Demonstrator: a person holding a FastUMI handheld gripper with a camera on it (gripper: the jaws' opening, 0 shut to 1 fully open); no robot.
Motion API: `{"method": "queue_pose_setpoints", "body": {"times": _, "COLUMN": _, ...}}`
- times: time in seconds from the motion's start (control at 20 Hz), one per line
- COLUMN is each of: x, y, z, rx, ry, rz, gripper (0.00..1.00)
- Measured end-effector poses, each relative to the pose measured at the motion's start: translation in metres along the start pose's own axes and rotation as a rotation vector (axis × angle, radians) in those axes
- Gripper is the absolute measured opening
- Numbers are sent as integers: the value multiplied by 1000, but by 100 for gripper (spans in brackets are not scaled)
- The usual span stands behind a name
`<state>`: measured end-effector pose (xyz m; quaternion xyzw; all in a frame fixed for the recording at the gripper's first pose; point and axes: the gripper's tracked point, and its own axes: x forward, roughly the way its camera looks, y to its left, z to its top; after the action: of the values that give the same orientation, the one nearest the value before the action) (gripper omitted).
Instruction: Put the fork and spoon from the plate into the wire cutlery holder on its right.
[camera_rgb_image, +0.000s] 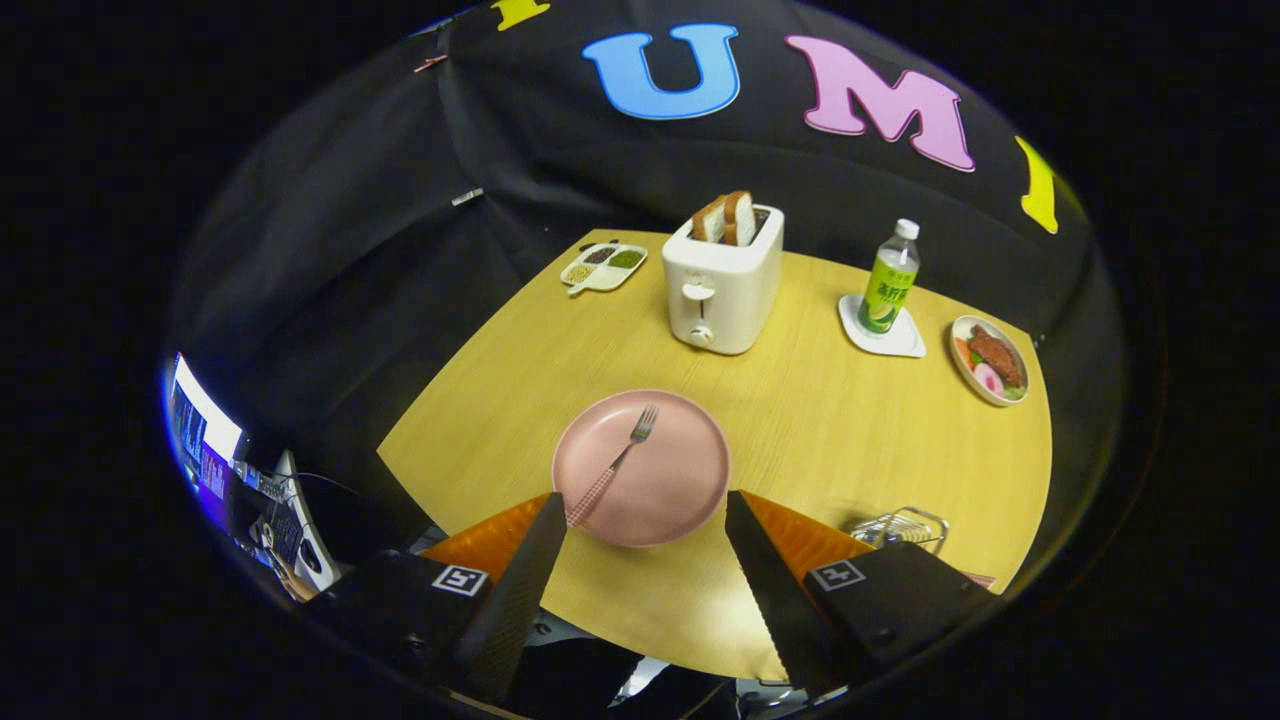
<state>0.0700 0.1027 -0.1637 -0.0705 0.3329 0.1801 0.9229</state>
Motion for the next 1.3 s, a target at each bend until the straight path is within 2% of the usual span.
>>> {"method": "queue_pose_setpoints", "body": {"times": 0.25, "x": 75, "y": 25, "z": -32, "rx": 44, "ry": 135, "rz": -6, "gripper": 100}}
{"method": "queue_pose_setpoints", "body": {"times": 0.45, "x": 122, "y": 16, "z": -48, "rx": 77, "ry": 209, "rz": -71, "gripper": 100}}
{"method": "queue_pose_setpoints", "body": {"times": 0.55, "x": 138, "y": 9, "z": -55, "rx": 132, "ry": 241, "rz": -104, "gripper": 100}}
{"method": "queue_pose_setpoints", "body": {"times": 0.75, "x": 150, "y": 12, "z": -65, "rx": 205, "ry": 282, "rz": -103, "gripper": 96}}
{"method": "queue_pose_setpoints", "body": {"times": 0.95, "x": 160, "y": 27, "z": -76, "rx": 175, "ry": 316, "rz": -82, "gripper": 76}}
{"method": "queue_pose_setpoints", "body": {"times": 1.0, "x": 162, "y": 29, "z": -79, "rx": 175, "ry": 322, "rz": -84, "gripper": 76}}
{"method": "queue_pose_setpoints", "body": {"times": 1.15, "x": 165, "y": 27, "z": -78, "rx": 185, "ry": 323, "rz": -106, "gripper": 42}}
{"method": "queue_pose_setpoints", "body": {"times": 1.2, "x": 166, "y": 24, "z": -80, "rx": 186, "ry": 334, "rz": -112, "gripper": 36}}
{"method": "queue_pose_setpoints", "body": {"times": 1.25, "x": 166, "y": 24, "z": -81, "rx": 193, "ry": 340, "rz": -107, "gripper": 24}}
{"method": "queue_pose_setpoints", "body": {"times": 1.3, "x": 165, "y": 25, "z": -82, "rx": 201, "ry": 350, "rz": -95, "gripper": 22}}
